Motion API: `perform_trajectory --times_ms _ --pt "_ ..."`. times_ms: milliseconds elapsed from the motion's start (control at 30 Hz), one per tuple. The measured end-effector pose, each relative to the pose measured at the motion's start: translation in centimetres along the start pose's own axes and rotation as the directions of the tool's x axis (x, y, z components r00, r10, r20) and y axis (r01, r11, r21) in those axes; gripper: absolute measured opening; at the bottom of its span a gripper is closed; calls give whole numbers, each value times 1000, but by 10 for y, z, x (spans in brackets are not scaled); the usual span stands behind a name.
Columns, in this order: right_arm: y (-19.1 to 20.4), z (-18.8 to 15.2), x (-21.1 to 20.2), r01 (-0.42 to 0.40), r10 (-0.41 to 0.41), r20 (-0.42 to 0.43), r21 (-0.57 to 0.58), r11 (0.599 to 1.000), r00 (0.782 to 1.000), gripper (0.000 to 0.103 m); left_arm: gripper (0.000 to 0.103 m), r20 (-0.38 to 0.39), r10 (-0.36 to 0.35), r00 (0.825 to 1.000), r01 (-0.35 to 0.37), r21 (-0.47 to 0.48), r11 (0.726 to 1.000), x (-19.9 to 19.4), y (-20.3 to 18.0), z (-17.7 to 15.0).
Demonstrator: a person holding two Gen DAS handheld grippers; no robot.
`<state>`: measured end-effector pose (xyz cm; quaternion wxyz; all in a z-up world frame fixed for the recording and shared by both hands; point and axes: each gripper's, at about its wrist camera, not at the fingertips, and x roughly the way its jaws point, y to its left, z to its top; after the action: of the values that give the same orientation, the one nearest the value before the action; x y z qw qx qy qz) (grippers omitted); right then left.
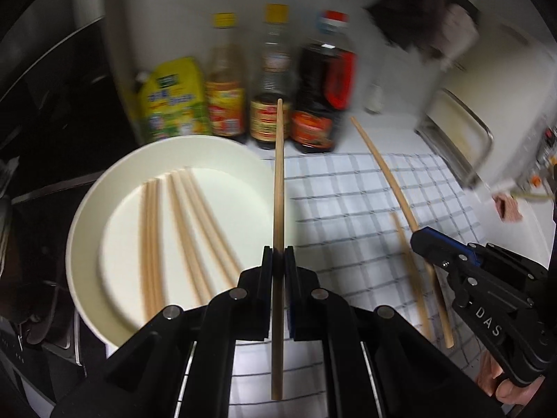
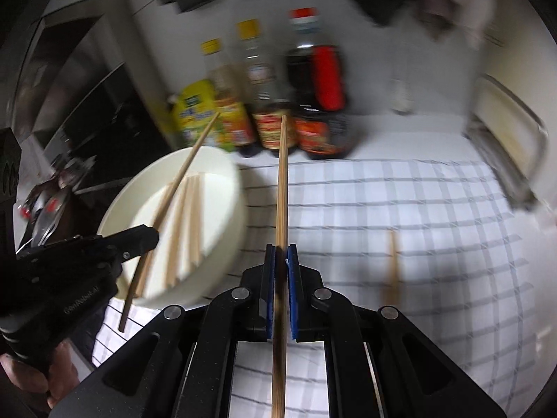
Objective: Organize utensils
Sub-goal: 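Lower the left tool's chopstick into the basin and open while the right tool releases its own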
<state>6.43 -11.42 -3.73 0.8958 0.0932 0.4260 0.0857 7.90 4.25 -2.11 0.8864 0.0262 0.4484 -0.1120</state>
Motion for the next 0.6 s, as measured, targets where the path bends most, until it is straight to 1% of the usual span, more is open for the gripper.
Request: perform_trajectory --times_ms 167,333,533,600 --pt "48 21 39 -76 73 -39 -58 995 997 7 7 2 61 998 -61 -90 994 6 56 3" --pt "92 34 81 -128 119 -84 -109 986 989 7 7 -32 106 994 -110 -145 983 21 104 0" --pt "119 41 120 -151 135 -135 -117 982 982 7 7 -72 121 990 -133 -182 974 42 133 -4" --pt "125 42 134 -153 132 -169 -123 980 977 7 7 -81 123 989 -136 -187 973 49 139 -4"
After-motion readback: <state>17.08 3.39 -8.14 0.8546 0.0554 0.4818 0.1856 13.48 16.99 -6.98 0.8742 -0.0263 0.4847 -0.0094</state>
